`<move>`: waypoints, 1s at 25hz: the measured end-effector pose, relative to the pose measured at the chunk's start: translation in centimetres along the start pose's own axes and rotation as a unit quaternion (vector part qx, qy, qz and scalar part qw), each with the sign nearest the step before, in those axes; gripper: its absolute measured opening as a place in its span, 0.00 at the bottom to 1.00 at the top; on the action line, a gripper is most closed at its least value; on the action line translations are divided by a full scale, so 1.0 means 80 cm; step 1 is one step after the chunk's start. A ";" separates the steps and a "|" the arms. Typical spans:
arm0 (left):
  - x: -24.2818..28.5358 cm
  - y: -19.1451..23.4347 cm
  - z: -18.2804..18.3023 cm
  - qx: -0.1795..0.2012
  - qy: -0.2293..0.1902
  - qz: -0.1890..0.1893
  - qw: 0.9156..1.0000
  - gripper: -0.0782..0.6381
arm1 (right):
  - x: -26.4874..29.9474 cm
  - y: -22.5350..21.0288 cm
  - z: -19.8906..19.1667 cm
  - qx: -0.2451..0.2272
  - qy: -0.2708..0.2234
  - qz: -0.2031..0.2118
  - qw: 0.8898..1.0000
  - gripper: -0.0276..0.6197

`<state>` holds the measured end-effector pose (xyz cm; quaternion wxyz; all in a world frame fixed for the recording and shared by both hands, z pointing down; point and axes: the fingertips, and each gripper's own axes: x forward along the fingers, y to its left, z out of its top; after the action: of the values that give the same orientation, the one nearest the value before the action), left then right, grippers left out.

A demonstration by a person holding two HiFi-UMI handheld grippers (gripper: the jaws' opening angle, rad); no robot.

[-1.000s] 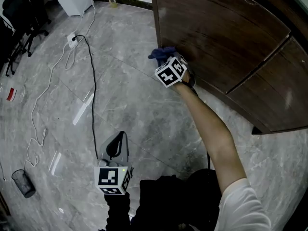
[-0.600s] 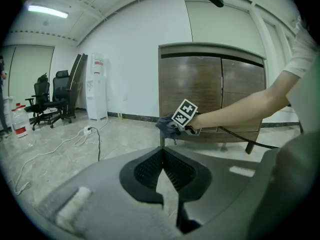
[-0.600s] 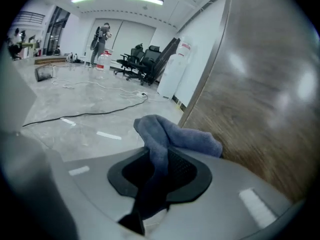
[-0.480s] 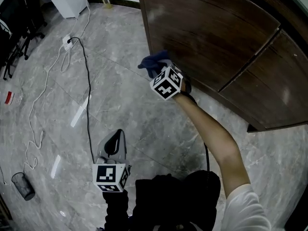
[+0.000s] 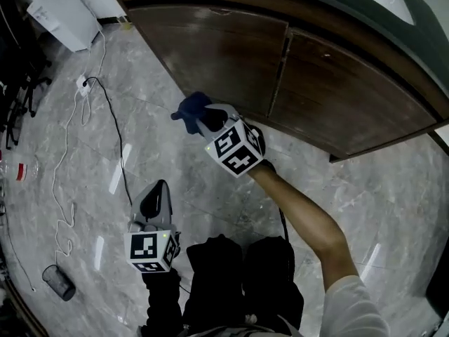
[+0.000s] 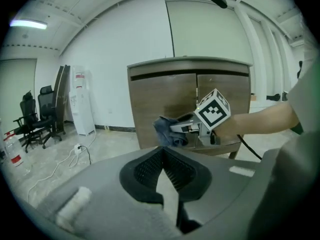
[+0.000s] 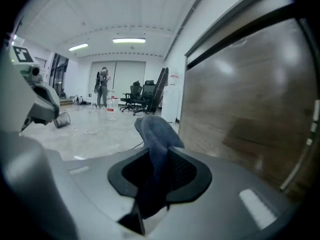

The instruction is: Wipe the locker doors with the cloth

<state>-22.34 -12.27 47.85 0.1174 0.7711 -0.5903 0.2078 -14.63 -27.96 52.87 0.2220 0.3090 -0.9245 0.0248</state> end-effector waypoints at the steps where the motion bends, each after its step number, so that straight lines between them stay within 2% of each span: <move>1: -0.012 -0.011 0.025 0.005 0.003 -0.009 1.000 0.11 | -0.034 0.001 0.010 0.017 -0.003 -0.004 1.000 0.18; 5: -0.057 -0.046 0.129 0.017 0.012 -0.028 0.999 0.11 | -0.160 -0.003 0.055 0.068 -0.005 -0.028 0.997 0.18; 9: -0.104 -0.063 0.227 0.015 0.017 -0.048 0.999 0.11 | -0.254 0.001 0.121 0.099 0.004 -0.051 0.994 0.18; 14: -0.147 -0.092 0.337 0.024 0.009 -0.075 0.997 0.11 | -0.354 -0.006 0.194 0.112 0.001 -0.089 0.990 0.18; 19: -0.190 -0.124 0.450 0.039 -0.028 -0.100 0.994 0.11 | -0.464 -0.022 0.276 0.128 -0.015 -0.145 0.981 0.18; 25: -0.252 -0.172 0.550 0.050 -0.042 -0.140 0.988 0.11 | -0.603 -0.034 0.393 0.148 -0.061 -0.197 0.967 0.18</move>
<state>-5.48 -9.89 0.48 0.0815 0.8591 -0.4700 0.1856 8.83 -8.89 3.80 0.1177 0.5155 -0.8430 0.0987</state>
